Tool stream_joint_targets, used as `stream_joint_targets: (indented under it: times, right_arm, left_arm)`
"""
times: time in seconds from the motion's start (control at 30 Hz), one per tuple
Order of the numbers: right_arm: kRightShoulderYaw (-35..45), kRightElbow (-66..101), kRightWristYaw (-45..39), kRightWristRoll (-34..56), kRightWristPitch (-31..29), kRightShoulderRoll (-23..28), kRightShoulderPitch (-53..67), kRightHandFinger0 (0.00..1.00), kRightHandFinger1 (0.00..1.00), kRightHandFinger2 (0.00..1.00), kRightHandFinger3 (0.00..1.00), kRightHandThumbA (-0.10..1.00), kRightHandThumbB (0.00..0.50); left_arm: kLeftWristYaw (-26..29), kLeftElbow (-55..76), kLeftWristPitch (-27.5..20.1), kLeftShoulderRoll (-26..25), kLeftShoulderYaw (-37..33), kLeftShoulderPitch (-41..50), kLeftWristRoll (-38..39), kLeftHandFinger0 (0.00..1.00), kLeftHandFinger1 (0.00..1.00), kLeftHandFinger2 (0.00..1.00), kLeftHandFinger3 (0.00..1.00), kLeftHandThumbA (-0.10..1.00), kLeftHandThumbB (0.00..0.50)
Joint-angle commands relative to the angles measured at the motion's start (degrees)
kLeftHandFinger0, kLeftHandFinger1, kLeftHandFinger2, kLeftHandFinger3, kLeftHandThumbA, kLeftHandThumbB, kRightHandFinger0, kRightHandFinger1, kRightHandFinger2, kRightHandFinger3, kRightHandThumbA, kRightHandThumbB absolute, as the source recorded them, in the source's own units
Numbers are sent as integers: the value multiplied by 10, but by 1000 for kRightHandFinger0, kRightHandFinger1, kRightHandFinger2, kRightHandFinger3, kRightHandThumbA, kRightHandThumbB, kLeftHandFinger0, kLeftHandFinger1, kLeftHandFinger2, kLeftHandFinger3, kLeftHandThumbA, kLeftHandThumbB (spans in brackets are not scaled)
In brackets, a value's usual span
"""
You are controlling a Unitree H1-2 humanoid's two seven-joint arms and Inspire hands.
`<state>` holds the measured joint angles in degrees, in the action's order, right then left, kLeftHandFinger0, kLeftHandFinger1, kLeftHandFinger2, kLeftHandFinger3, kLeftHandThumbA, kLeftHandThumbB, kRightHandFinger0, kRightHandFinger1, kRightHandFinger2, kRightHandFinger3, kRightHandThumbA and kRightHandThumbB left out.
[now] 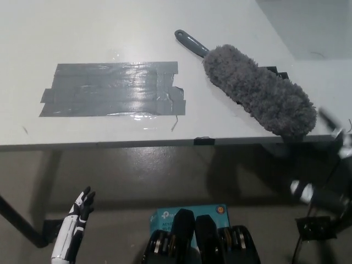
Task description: A grey duster is kept infront of the robot in the middle of the table and the robot extends its right arm to grab the duster, picks it up and hands it to a person
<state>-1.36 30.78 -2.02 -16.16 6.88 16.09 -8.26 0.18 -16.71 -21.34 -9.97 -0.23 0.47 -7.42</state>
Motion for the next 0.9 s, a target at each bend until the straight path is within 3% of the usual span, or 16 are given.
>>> stream_joint_targets:
  times: [0.0,0.17,0.33,0.4,0.6,0.7,0.87]
  right_arm:
    - [13,-24,-26,-83,109,29,-143,1000,1000,1000,1000,969,289]
    - [-12,-138,-47,-95,166,43,-252,1000,1000,1000,1000,826,264]
    - [-61,-310,-69,-141,200,49,-357,1000,1000,1000,1000,874,349]
    - [-65,-372,-63,-135,200,44,-387,1000,1000,1000,1000,808,362]
    - [-81,-537,-96,-132,200,22,-462,1000,1000,1000,1000,898,448]
    - [-85,-604,-120,-134,200,9,-489,1000,1000,1000,1000,987,467]
    - [-122,-701,-141,-144,200,-5,-520,1000,1000,1000,1000,1000,498]
  left_arm:
    - [9,-1,-49,-3,0,-17,-7,987,1000,1000,1000,999,317]
    - [12,-2,-52,-1,-1,-20,-15,988,1000,1000,1000,999,311]
    - [6,6,-42,-1,1,-18,-7,976,1000,1000,1000,992,328]
    - [7,0,-50,-1,0,-22,-8,970,1000,1000,1000,991,326]
    - [6,6,-46,-3,-1,-21,-11,978,1000,1000,1000,1000,321]
    - [3,3,-47,-3,-1,-23,-6,968,1000,1000,1000,995,325]
    - [3,5,-44,-1,-2,-23,-8,972,1000,1000,1000,999,327]
